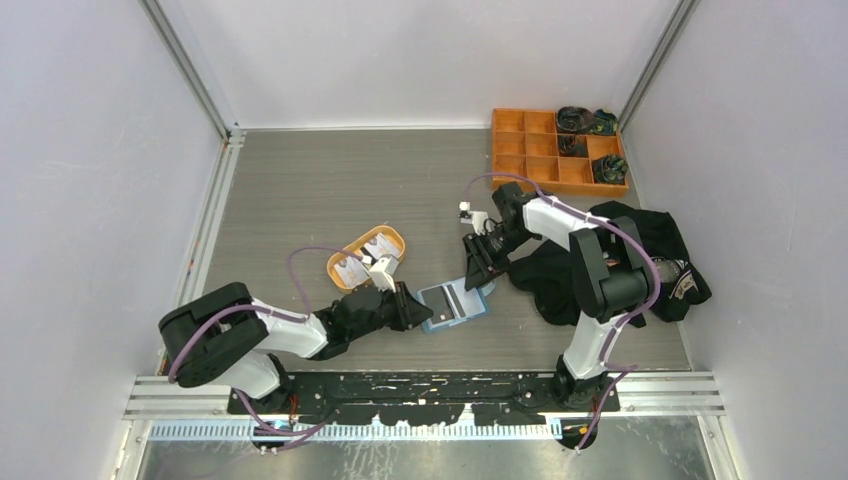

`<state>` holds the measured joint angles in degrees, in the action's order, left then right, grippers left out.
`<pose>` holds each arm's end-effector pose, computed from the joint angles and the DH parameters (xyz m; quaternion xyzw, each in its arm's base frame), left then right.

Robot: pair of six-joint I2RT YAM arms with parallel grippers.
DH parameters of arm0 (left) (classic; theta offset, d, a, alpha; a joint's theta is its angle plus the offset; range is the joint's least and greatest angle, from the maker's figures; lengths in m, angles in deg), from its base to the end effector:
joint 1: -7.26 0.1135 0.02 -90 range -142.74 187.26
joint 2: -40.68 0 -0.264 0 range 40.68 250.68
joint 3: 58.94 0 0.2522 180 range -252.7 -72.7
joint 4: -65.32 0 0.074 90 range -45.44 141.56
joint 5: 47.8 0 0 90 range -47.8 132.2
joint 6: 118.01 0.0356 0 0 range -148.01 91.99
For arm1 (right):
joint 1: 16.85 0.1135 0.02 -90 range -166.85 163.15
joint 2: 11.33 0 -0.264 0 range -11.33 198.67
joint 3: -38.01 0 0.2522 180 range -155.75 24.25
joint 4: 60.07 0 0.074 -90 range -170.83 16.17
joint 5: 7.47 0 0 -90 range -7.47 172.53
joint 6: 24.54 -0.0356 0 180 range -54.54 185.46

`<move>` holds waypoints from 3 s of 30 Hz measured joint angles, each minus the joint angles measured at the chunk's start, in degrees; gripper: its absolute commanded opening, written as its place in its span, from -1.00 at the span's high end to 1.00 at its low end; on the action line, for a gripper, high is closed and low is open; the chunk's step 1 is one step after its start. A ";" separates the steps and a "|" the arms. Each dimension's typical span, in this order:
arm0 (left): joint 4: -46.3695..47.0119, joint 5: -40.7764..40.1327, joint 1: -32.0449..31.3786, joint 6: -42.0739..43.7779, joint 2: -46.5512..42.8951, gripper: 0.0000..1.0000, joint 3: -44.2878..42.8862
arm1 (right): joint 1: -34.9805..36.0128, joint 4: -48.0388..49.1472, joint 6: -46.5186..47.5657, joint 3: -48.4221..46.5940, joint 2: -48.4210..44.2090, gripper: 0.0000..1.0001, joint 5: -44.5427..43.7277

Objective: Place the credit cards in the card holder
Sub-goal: Insert the credit card into the card holder, then turn over the card holder at the center of the board.

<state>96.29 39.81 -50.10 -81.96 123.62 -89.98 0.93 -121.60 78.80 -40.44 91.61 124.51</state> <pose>0.1337 -0.2059 0.1379 0.0127 0.8236 -0.4583 0.3340 0.2933 0.1190 0.1660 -0.2623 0.8955 0.3590 0.0185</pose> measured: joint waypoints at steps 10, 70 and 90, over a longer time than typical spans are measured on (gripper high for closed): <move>2.64 0.44 0.00 -1.27 5.77 0.66 -0.13 | -0.02 -1.51 -0.26 -1.01 5.40 0.12 -1.66; -0.85 -1.14 0.00 -2.62 8.76 0.88 -4.33 | -2.91 2.64 -8.39 -1.64 -0.96 0.17 -4.76; -0.87 -1.14 0.00 -2.62 8.76 0.88 -4.35 | -1.95 0.04 -7.10 -2.45 6.43 0.16 -5.57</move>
<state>95.41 38.67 -50.10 -84.59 132.38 -94.33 -1.02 -121.55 71.70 -42.88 98.03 118.93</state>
